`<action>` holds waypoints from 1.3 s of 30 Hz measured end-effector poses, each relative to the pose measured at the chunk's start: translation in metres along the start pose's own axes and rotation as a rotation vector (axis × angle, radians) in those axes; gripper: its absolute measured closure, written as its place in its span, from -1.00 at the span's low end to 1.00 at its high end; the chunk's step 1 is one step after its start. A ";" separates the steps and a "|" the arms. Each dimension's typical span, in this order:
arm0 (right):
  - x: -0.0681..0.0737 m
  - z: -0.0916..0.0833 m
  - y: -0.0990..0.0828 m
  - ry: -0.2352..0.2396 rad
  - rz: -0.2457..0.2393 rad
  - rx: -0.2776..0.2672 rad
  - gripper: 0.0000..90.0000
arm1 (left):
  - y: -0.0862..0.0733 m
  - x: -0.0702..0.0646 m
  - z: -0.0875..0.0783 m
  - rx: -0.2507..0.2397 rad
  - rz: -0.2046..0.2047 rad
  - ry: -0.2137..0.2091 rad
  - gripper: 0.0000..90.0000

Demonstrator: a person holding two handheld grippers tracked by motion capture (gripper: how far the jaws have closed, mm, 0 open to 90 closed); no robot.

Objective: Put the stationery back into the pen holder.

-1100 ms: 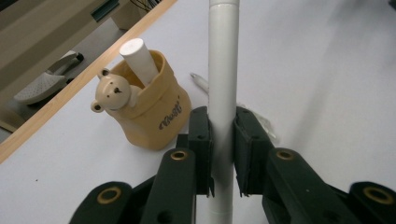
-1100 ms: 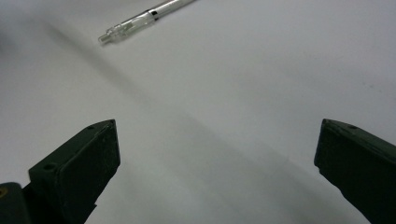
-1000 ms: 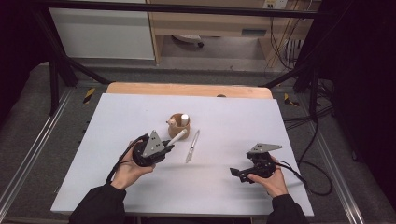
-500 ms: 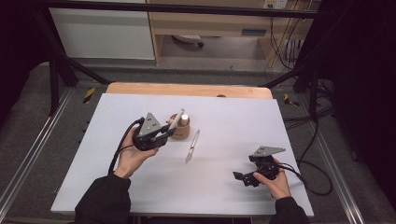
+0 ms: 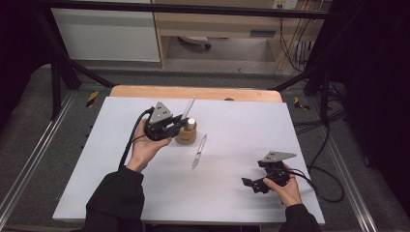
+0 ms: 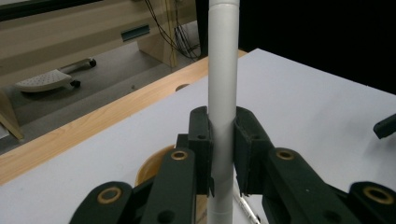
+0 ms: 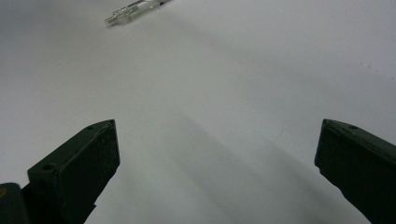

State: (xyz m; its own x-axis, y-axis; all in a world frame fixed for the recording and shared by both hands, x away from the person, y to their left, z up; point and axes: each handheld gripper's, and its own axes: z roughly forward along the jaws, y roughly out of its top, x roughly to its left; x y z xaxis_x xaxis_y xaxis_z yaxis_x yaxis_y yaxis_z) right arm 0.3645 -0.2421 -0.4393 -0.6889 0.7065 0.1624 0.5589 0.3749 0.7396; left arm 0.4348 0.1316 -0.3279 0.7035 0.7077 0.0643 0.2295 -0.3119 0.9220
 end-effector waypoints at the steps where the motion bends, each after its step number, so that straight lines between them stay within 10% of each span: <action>1: 0.000 0.000 0.000 0.000 -0.005 0.001 -0.99 | 0.001 0.001 0.002 0.003 0.006 0.007 0.74; 39: 0.001 0.002 -0.001 0.014 -0.018 0.004 -0.98 | 0.000 0.033 0.075 0.005 -0.040 0.048 0.74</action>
State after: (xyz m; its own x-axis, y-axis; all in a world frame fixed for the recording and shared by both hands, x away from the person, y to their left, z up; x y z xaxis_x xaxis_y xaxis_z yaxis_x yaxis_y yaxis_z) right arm 0.3641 -0.2408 -0.4413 -0.7051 0.6913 0.1579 0.5481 0.3900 0.7399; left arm 0.5090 0.1074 -0.3545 0.6610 0.7490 0.0455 0.2603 -0.2858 0.9223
